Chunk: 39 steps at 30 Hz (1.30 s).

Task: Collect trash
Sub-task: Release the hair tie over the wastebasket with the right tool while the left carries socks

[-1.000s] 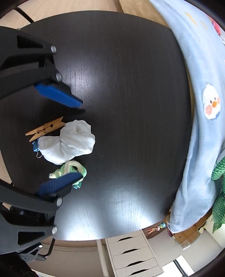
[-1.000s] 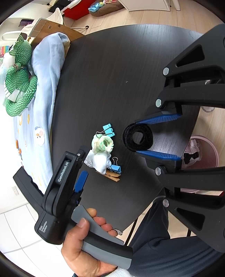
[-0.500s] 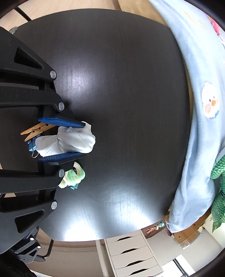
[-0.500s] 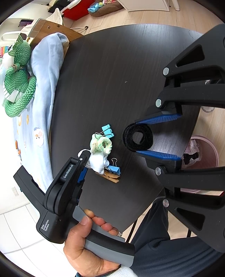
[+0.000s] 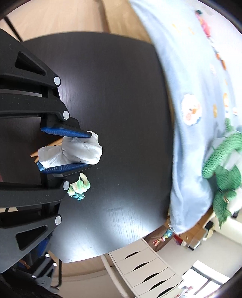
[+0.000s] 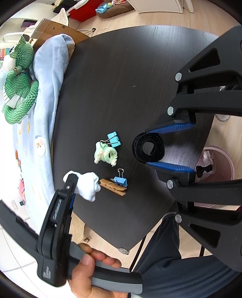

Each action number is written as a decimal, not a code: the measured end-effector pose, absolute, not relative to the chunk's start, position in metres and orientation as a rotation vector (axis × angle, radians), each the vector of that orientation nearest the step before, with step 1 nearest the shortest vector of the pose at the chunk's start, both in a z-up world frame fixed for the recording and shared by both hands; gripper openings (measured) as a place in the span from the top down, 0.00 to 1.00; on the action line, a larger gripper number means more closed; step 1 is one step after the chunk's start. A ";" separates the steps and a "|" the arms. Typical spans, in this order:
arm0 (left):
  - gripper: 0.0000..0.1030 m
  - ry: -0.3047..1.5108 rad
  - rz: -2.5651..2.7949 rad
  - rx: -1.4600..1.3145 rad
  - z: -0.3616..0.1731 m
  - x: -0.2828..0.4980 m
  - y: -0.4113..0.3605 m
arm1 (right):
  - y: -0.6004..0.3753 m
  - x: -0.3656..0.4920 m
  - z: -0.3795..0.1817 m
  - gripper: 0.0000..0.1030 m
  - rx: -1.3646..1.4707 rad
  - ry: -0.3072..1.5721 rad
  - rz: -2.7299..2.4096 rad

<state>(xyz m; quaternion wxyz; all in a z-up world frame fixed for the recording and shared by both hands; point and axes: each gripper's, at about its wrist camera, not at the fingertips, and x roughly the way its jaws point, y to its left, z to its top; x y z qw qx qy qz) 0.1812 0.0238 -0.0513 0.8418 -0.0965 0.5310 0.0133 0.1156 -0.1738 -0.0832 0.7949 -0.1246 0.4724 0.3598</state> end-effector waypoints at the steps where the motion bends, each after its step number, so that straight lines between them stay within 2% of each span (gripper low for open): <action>1: 0.74 1.105 0.023 -0.191 -0.047 0.178 0.022 | -0.174 0.114 -0.081 0.71 -0.269 1.011 0.773; 19: 0.74 0.853 -0.057 0.019 0.010 0.073 -0.014 | -0.179 0.080 -0.027 0.71 -0.292 0.928 0.804; 39: 0.74 0.855 -0.106 0.045 -0.010 -0.014 -0.042 | -0.192 0.010 -0.009 0.71 -0.290 0.918 0.866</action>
